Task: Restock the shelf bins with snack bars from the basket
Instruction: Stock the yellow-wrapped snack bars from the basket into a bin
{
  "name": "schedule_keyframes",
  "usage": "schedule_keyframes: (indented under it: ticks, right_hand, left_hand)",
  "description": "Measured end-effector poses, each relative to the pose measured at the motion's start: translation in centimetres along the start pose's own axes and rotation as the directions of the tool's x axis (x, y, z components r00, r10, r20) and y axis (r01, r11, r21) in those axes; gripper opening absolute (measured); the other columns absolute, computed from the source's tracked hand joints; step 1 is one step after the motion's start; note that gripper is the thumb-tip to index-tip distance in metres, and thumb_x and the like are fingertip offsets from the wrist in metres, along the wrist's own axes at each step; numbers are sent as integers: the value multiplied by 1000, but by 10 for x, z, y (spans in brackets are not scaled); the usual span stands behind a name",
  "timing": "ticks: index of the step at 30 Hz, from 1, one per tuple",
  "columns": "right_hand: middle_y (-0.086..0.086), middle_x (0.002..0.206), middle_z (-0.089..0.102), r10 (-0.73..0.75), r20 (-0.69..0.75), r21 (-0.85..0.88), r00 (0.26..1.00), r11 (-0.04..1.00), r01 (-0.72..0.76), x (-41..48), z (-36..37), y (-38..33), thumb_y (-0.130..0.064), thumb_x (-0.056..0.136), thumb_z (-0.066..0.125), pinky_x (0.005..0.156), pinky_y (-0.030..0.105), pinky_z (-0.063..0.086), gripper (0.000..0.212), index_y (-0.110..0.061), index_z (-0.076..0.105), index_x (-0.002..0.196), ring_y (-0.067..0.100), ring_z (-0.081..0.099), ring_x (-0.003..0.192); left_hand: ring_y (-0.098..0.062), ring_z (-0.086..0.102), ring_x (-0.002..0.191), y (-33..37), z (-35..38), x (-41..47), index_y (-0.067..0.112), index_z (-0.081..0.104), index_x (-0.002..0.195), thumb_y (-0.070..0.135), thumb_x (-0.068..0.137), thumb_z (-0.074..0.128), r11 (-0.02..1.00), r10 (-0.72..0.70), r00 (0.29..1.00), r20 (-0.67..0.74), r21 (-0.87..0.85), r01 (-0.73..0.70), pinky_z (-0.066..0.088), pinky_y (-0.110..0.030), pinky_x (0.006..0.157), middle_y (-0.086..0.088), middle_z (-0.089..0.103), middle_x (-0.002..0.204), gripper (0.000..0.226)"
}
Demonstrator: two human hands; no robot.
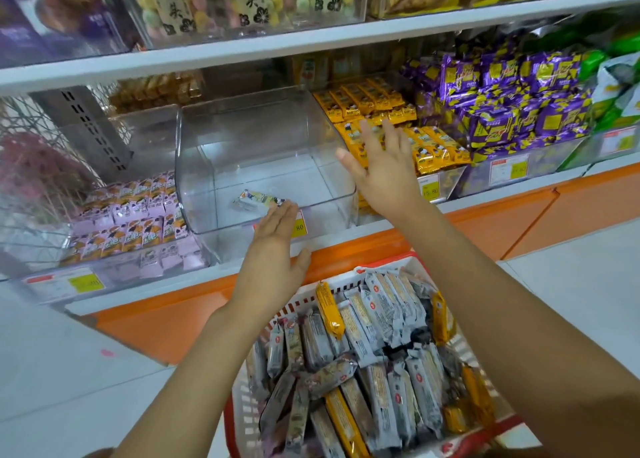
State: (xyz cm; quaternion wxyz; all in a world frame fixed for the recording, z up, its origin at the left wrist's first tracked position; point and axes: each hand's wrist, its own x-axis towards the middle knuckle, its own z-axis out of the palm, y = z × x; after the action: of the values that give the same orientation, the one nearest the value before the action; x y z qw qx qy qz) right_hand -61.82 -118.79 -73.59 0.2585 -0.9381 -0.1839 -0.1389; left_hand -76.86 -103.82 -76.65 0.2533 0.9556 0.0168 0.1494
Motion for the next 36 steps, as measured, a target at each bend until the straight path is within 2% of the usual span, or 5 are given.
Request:
schedule_keyframes:
  ticks: [4,10,17,25,36]
  right_hand:
    - [13,109,56,-187,-309,125,933,964,234,-44,-8,-8,-35,96,48,88,36,41,33,-7,63,103,25,48,105]
    - [11,63,49,-271,218,118,937,961,251,-154,38,6,-30,98,47,54,33,37,40,-9,47,64,25,48,57]
    - [13,79,59,123,833,-196,540,977,80,-270,107,12,-14,95,50,48,28,37,18,-11,58,79,23,52,60]
    - [25,151,26,262,724,-333,638,943,-9,-293,133,-23,-14,97,49,84,32,52,69,0,8,151,32,42,132]
    - [4,94,59,142,721,32,678,971,-238,-277,90,10,-37,99,47,66,29,46,34,-14,53,123,20,58,81]
  left_hand:
    - [-15,40,130,1,-2,-23,15,37,145,20,96,52,998,-17,1000,-11,-66,16,15,-3,98,2,36,149,51]
    - [-17,56,62,-33,22,-70,11,62,79,23,95,51,993,-106,938,329,89,81,39,-30,57,-1,60,67,23]
    - [-27,57,84,-87,65,-139,6,56,84,20,96,46,945,-319,613,723,287,153,44,-34,72,-15,57,88,21]
    - [-16,40,76,-108,82,-154,13,46,73,18,90,50,922,-378,413,829,299,245,30,-28,65,-8,43,85,19]
    - [-19,41,53,-85,74,-102,7,48,60,21,95,51,909,-395,708,585,138,393,33,-22,54,-14,44,63,38]
